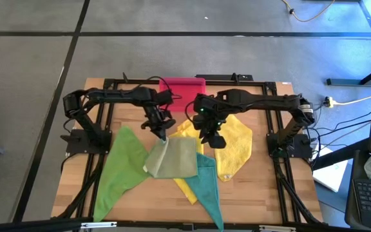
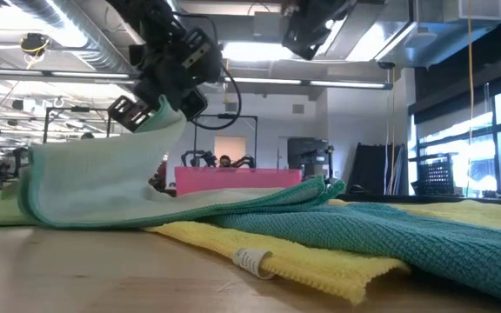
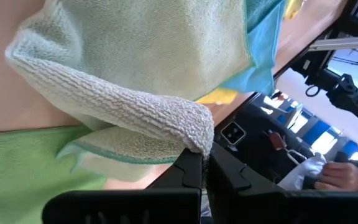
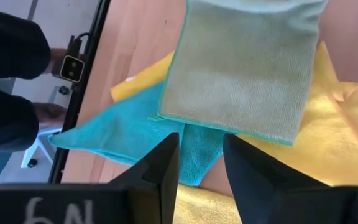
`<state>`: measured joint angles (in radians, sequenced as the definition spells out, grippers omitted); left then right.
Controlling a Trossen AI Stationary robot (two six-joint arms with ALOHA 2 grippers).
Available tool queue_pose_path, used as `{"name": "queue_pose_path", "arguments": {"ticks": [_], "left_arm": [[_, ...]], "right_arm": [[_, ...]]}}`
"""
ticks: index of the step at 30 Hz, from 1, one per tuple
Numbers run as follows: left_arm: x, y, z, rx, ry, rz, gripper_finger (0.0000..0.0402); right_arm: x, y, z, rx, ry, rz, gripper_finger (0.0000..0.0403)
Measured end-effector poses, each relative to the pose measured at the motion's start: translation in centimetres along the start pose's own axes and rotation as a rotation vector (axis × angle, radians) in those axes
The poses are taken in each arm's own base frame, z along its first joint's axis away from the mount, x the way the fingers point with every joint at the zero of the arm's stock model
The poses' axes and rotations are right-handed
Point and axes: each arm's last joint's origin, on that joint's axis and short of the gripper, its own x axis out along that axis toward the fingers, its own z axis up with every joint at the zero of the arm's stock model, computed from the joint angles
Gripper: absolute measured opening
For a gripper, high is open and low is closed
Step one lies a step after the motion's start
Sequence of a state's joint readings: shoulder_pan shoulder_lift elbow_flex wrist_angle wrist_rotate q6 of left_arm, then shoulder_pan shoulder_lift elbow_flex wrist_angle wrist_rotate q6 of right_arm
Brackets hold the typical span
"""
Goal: Fold microfiber towels
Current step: Fold the light green microfiber cloth
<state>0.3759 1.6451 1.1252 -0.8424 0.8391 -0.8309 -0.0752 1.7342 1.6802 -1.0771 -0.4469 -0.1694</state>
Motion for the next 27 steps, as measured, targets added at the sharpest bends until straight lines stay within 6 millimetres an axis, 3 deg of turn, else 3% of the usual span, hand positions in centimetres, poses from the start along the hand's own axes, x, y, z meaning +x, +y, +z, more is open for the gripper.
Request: {"name": "queue_pose_path", "arguments": {"ticks": [5, 20, 27], "left_arm": [[0.4, -0.9, 0.2, 0.020, -0.048, -0.025, 0.0001], [0.9, -1.6, 0.7, 0.064, -0.147, -0.017, 0.0002], [3.4, -1.1, 2.1, 0.073, -0.089, 0.001, 0.0002]], "right_arm": [[-1.0, 0.0, -0.1, 0.002, -0.025, -0.010, 0.0126], [-1.1, 0.2, -0.8, 0.043, 0.039, 0.001, 0.0126], [-1.1, 0.2, -0.8, 0.065, 0.036, 0.000, 0.0126]]}}
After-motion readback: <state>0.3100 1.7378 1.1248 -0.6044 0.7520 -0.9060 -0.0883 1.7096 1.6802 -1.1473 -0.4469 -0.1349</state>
